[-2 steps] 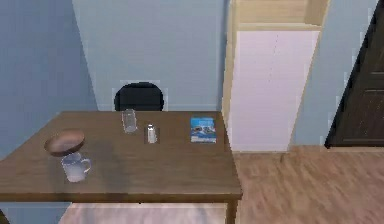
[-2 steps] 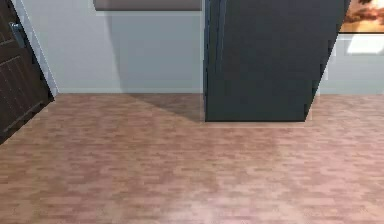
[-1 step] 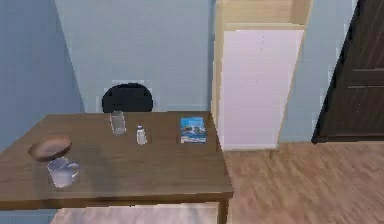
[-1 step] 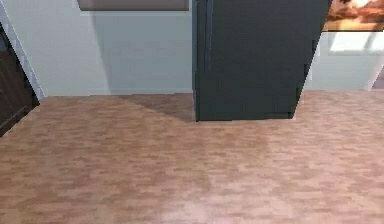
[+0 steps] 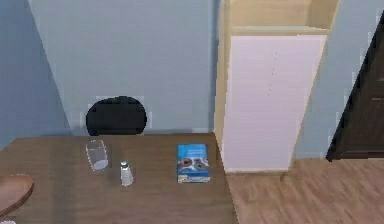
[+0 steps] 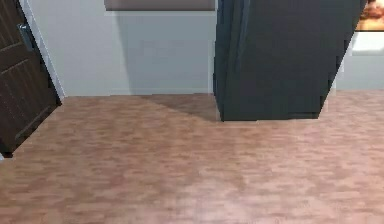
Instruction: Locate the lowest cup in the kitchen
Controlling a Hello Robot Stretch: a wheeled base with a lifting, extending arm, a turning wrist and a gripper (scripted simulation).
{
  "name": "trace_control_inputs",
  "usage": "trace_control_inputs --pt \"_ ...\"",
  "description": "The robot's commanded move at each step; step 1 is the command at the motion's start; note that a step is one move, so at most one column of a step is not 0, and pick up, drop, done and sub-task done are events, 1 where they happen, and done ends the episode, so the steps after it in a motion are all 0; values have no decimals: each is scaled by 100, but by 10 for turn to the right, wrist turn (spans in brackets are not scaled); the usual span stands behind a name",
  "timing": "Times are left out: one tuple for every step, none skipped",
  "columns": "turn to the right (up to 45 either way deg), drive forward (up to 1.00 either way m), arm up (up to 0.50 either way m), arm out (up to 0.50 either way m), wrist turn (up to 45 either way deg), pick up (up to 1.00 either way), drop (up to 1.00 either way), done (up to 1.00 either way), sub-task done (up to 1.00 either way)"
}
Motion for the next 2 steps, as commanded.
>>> trace_control_inputs --pt "-270 0 0 0 0 0 0 0 0" --pt "0 0 0 0 0 0 0 100 0"
